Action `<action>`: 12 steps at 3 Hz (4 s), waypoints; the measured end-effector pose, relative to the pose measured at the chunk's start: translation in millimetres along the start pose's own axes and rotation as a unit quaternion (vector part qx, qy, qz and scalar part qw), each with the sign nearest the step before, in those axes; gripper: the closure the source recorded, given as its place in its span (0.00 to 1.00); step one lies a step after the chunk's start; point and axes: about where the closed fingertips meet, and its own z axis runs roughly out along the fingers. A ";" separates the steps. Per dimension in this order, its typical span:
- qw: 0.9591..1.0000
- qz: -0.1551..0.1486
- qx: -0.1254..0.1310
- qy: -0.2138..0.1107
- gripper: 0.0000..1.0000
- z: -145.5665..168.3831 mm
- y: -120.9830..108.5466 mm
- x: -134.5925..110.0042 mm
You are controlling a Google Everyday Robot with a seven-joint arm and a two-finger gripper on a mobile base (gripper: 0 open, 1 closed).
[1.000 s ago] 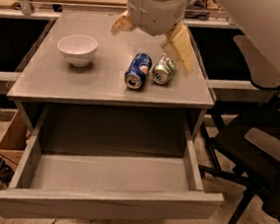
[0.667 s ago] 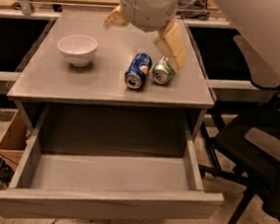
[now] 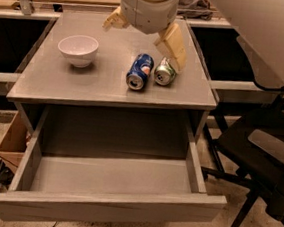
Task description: Place pepsi can into top drawer
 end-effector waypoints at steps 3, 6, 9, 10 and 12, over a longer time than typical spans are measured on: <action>0.993 -0.117 0.000 0.025 0.00 22.6 -27.9 31.3; 0.989 -0.145 -0.014 -0.015 0.00 80.2 -33.3 67.9; 0.994 -0.057 0.002 -0.088 0.00 131.9 -46.9 67.4; 0.994 -0.035 0.002 -0.106 0.00 144.8 -45.6 62.3; 0.990 0.012 -0.008 -0.140 0.00 167.4 -45.9 57.5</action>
Offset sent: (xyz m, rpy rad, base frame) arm 0.0436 0.0086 -0.0053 -0.1389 -0.0407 0.2229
